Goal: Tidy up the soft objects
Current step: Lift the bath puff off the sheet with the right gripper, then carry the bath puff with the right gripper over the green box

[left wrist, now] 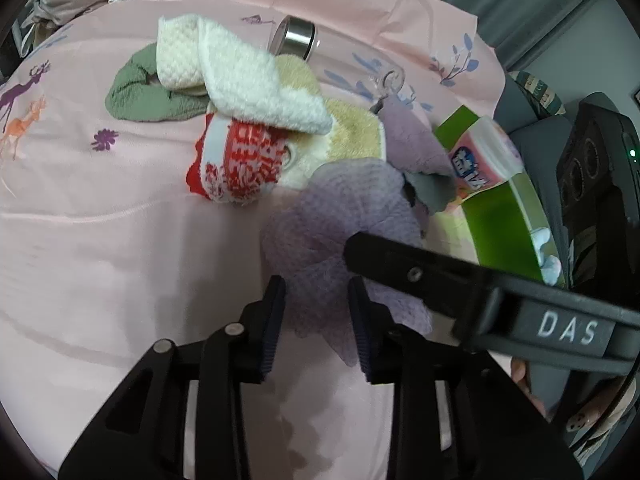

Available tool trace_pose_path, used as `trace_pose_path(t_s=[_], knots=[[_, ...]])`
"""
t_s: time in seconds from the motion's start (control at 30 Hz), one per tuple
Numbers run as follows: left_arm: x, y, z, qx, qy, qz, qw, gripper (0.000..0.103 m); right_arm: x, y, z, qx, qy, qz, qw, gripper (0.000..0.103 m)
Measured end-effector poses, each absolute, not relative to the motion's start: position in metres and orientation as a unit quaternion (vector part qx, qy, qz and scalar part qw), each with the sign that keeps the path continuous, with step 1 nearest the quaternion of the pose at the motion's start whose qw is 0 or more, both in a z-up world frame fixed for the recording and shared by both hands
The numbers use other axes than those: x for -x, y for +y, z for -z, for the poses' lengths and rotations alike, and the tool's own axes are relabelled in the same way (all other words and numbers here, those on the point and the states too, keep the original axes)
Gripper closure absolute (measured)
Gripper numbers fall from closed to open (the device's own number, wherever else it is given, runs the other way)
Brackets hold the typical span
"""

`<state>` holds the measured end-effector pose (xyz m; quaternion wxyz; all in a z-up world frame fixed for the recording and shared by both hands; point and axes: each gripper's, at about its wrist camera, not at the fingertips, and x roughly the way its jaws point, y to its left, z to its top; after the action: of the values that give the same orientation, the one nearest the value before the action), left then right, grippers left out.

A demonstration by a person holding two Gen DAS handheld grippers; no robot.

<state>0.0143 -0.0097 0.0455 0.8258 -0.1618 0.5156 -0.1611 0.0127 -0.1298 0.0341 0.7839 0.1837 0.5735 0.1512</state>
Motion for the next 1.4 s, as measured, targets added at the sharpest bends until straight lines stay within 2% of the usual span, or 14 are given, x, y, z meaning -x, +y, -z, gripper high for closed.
trace_pose_path(t_s=[0.07, 0.23, 0.3, 0.53, 0.9, 1.17, 1.4], knots=[[-0.018, -0.010, -0.038, 0.172, 0.526, 0.166, 0.816, 0.083, -0.015, -0.127, -0.027, -0.186, 0.581, -0.155, 0.777, 0.035], [-0.024, -0.007, -0.027, 0.190, 0.536, 0.167, 0.806, 0.090, -0.015, -0.121, -0.021, -0.183, 0.580, -0.161, 0.777, 0.052], [-0.023, -0.008, -0.029, 0.187, 0.533, 0.174, 0.807, 0.094, -0.015, -0.122, -0.019, -0.204, 0.582, -0.181, 0.766, 0.065], [-0.014, -0.009, -0.048, 0.176, 0.488, 0.186, 0.835, 0.097, -0.007, -0.124, -0.040, -0.209, 0.543, -0.202, 0.788, 0.066], [0.019, -0.023, -0.140, 0.139, 0.329, 0.218, 0.908, 0.097, 0.027, -0.149, -0.135, -0.198, 0.372, -0.238, 0.875, 0.066], [0.032, -0.074, -0.194, 0.080, 0.246, 0.264, 0.929, 0.097, 0.059, -0.193, -0.191, -0.182, 0.276, -0.186, 0.925, 0.066], [0.020, -0.142, -0.204, 0.052, 0.240, 0.303, 0.921, 0.096, 0.076, -0.265, -0.194, -0.218, 0.233, -0.112, 0.941, 0.066]])
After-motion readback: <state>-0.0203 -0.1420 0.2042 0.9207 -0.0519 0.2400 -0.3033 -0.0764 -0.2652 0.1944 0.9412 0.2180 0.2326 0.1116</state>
